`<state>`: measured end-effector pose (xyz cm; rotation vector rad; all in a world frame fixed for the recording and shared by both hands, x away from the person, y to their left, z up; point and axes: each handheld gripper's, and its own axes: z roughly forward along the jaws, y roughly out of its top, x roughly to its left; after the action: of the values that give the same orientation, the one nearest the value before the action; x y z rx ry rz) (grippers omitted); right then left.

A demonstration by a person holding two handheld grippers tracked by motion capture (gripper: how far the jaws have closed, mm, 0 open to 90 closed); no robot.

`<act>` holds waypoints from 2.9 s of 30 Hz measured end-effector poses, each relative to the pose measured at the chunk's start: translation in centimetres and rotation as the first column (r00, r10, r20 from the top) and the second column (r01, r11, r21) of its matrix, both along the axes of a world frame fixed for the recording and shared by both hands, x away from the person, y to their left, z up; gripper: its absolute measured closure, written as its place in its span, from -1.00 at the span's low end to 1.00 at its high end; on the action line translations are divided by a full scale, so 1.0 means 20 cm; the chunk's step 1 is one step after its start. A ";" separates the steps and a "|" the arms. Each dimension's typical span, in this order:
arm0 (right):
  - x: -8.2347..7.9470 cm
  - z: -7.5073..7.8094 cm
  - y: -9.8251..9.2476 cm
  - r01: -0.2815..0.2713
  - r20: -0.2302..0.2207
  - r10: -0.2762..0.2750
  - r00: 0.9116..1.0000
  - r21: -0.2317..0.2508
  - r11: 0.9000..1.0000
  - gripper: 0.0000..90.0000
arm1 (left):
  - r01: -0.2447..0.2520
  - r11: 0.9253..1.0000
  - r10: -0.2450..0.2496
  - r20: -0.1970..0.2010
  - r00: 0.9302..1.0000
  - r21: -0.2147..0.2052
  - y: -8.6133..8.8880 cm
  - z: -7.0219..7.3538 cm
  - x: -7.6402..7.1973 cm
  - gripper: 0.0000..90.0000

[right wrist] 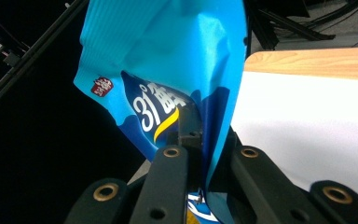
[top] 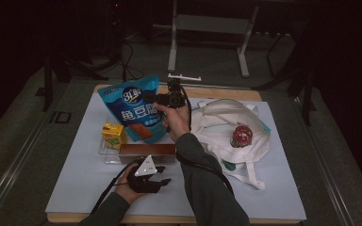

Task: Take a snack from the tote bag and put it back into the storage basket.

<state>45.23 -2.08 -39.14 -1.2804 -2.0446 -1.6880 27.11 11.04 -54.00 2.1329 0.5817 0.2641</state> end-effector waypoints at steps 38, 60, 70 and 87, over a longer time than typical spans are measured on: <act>-0.05 -0.04 -0.30 -0.051 0.176 0.111 0.978 -0.315 0.948 0.62 | -0.006 1.000 0.006 -0.003 1.000 0.002 0.00 0.00 0.00 0.07; -0.09 -0.06 -0.33 -0.115 0.245 0.299 0.922 -0.563 0.818 0.63 | -0.006 1.000 0.006 -0.002 1.000 0.005 -0.01 0.00 0.00 0.07; -0.10 -0.11 -0.27 -0.125 0.225 0.324 0.919 -0.613 0.780 0.67 | -0.005 1.000 0.005 -0.002 1.000 0.006 -0.01 0.00 0.00 0.07; -0.13 -0.13 -0.14 -0.136 0.215 0.314 0.925 -0.584 0.800 0.85 | -0.003 1.000 0.003 -0.001 1.000 0.009 -0.01 0.00 0.00 0.07</act>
<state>42.66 -4.88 -41.70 -0.8692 -2.9006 -1.2715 27.13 10.91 -54.03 2.1411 0.5858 0.2680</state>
